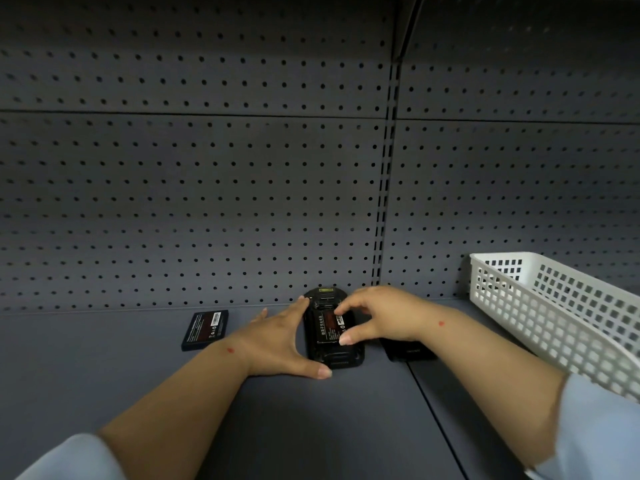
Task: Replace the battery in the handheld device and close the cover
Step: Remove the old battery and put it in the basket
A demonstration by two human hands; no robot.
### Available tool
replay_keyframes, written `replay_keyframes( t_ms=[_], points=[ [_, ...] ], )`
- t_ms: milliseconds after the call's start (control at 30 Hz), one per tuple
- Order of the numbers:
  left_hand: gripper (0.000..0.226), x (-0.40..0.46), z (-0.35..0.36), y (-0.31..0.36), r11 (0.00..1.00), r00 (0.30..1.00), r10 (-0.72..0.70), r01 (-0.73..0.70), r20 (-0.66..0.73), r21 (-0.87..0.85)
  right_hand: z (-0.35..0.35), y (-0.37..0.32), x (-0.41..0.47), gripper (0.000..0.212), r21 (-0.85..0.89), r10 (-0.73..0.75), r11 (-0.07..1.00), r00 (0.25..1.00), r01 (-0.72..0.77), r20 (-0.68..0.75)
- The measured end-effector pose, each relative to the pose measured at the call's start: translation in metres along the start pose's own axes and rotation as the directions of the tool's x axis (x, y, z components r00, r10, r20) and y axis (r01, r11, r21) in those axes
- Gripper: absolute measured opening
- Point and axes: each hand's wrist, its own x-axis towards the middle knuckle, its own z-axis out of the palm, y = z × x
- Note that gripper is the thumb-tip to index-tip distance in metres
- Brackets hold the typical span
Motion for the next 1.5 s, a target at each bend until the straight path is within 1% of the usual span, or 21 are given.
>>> replay_keyframes(
  t_ms=[67, 200, 267, 333, 433, 500, 600, 667, 733, 800, 867, 900, 967, 1033, 1133, 1167, 1233, 1367, 1433, 1500],
  points=[
    [0.120, 0.000, 0.000, 0.000, 1.000, 1.000, 0.002, -0.002, -0.002, 0.003, -0.001, -0.001, -0.001, 0.058, -0.043, -0.014, 0.999, 1.000, 0.014, -0.007],
    [0.119, -0.002, -0.001, 0.002, 1.000, 1.000, -0.001, 0.001, -0.005, 0.020, 0.003, -0.002, -0.005, 0.058, -0.190, -0.099, 0.978, 0.994, 0.089, -0.041],
    [0.117, -0.003, -0.001, 0.004, 1.000, 1.000, -0.007, 0.008, -0.009, 0.030, 0.005, -0.003, -0.007, 0.058, -0.216, -0.124, 0.970, 0.991, 0.111, -0.048],
    [0.117, -0.003, -0.001, 0.005, 0.999, 1.000, -0.010, 0.010, -0.010, 0.030, 0.005, -0.005, -0.010, 0.056, -0.259, -0.158, 0.956, 0.986, 0.138, -0.059],
    [0.120, -0.002, -0.001, 0.003, 1.000, 1.000, -0.005, 0.005, -0.001, 0.030, 0.008, -0.006, -0.014, 0.049, -0.356, -0.224, 0.919, 0.967, 0.169, -0.121],
    [0.125, -0.001, 0.000, 0.001, 0.999, 1.000, -0.007, 0.007, 0.005, 0.032, 0.009, -0.007, -0.016, 0.042, -0.383, -0.275, 0.904, 0.944, 0.190, -0.181],
    [0.119, -0.002, 0.000, 0.002, 1.000, 1.000, -0.008, 0.008, -0.011, 0.029, 0.009, -0.009, -0.016, 0.042, -0.341, -0.291, 0.919, 0.925, 0.199, -0.244],
    [0.117, -0.003, -0.001, 0.004, 1.000, 1.000, -0.010, 0.010, -0.016, 0.024, 0.010, -0.009, -0.014, 0.046, -0.363, -0.277, 0.916, 0.922, 0.169, -0.270],
    [0.117, -0.004, -0.001, 0.004, 1.000, 1.000, -0.011, 0.011, -0.015, 0.021, 0.012, -0.013, -0.015, 0.042, -0.328, -0.238, 0.936, 0.916, 0.127, -0.322],
    [0.118, -0.004, -0.001, 0.005, 1.000, 1.000, -0.017, 0.017, -0.010, 0.019, 0.014, -0.018, -0.015, 0.033, -0.165, -0.154, 0.982, 0.907, 0.095, -0.391],
    [0.117, -0.005, -0.002, 0.006, 1.000, 1.000, -0.021, 0.021, -0.011, 0.017, 0.016, -0.026, -0.013, 0.029, 0.001, -0.039, 0.999, 0.904, 0.043, -0.426],
    [0.116, -0.006, -0.003, 0.008, 1.000, 1.000, -0.026, 0.026, -0.009, 0.017, 0.017, -0.028, -0.011, 0.029, 0.057, 0.009, 0.998, 0.894, 0.019, -0.448],
    [0.115, -0.007, -0.004, 0.011, 0.999, 0.999, -0.035, 0.035, -0.005, 0.018, 0.020, -0.032, -0.008, 0.028, 0.094, 0.076, 0.995, 0.868, -0.035, -0.490],
    [0.113, -0.008, -0.005, 0.011, 0.999, 0.999, -0.036, 0.036, -0.006, 0.011, 0.021, -0.035, -0.008, 0.030, 0.115, 0.130, 0.990, 0.843, -0.081, -0.522],
    [0.113, -0.008, -0.004, 0.010, 1.000, 1.000, -0.021, 0.022, -0.008, 0.007, 0.021, -0.042, -0.009, 0.047, 0.212, 0.213, 0.970, 0.836, -0.119, -0.505],
    [0.112, -0.008, -0.004, 0.010, 1.000, 1.000, -0.027, 0.027, -0.003, 0.004, 0.020, -0.045, -0.009, 0.052, 0.207, 0.233, 0.967, 0.838, -0.147, -0.494],
    [0.111, -0.008, -0.004, 0.010, 1.000, 1.000, -0.024, 0.024, -0.003, -0.001, 0.019, -0.052, -0.007, 0.056, 0.135, 0.244, 0.970, 0.838, -0.203, -0.488],
    [0.111, -0.007, -0.003, 0.006, 1.000, 1.000, -0.004, 0.004, -0.007, -0.006, 0.018, -0.059, 0.000, 0.052, -0.006, 0.191, 0.974, 0.836, -0.226, -0.514],
    [0.115, -0.006, -0.003, 0.006, 1.000, 1.000, -0.016, 0.016, -0.003, -0.019, 0.017, -0.060, 0.001, 0.051, -0.010, 0.194, 0.974, 0.851, -0.228, -0.489],
    [0.115, -0.008, -0.003, 0.008, 1.000, 1.000, -0.022, 0.022, -0.002, -0.021, 0.015, -0.059, 0.000, 0.054, 0.035, 0.227, 0.971, 0.861, -0.238, -0.456]
  ],
)
